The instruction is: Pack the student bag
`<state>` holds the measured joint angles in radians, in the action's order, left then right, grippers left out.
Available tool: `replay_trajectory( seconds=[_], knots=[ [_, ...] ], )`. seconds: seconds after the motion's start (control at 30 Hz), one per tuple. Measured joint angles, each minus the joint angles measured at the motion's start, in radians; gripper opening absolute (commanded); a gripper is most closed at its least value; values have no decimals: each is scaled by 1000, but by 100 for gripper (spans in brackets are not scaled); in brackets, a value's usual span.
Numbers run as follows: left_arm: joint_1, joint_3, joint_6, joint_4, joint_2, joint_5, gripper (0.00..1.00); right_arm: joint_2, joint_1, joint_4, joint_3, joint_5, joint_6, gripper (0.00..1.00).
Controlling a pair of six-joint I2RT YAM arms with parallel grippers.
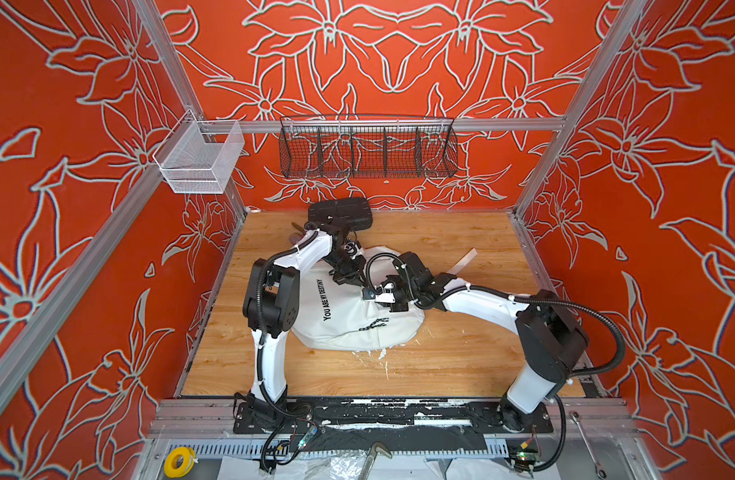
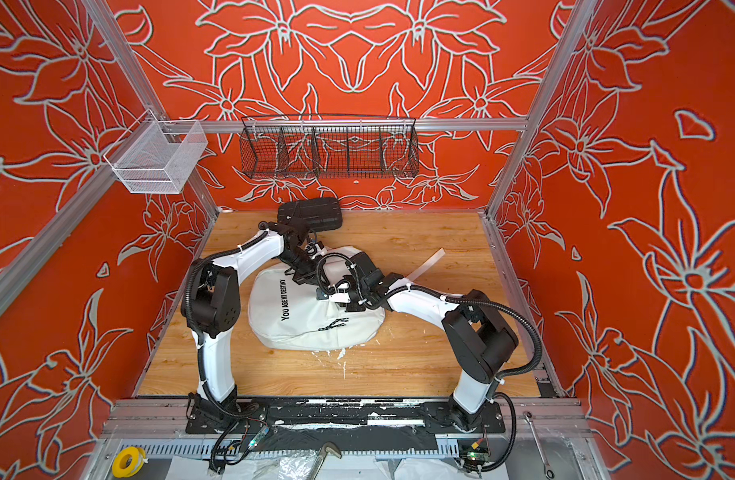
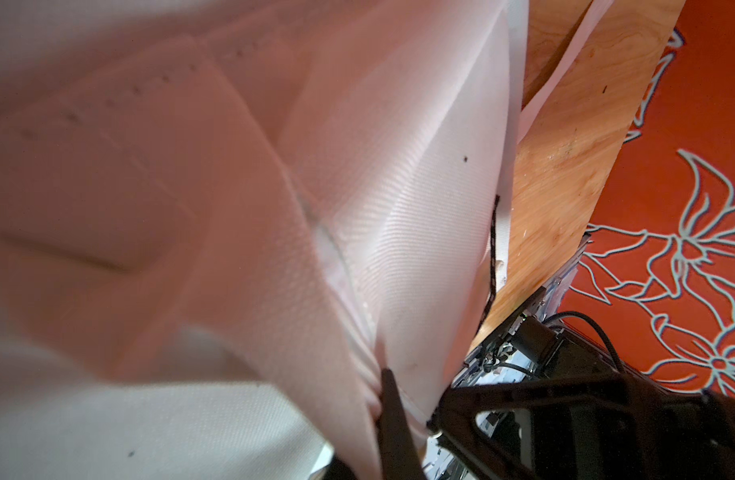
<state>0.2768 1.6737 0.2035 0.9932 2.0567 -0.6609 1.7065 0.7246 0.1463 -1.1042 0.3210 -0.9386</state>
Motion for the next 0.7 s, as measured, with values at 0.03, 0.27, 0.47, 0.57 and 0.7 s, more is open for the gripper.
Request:
replay_trajectory(
  seconds=[0.03,0.27,0.47,0.57,0.7],
  knots=[
    [0,0,1,0,2,-3,0,0,2,3,0,-4,-1,26],
    [0,0,3,-2,9,-10,0,5,7,-1,0,-25,-3,8],
    [1,2,10,-1,13,-11,0,6,10,7,0,-7,-35,0],
    [3,11,10,7,19,-11,0,6,10,26,0,8,-60,0],
    [8,29,10,22,34,-14,0,6,10,73,0,28,-108,0]
  ],
)
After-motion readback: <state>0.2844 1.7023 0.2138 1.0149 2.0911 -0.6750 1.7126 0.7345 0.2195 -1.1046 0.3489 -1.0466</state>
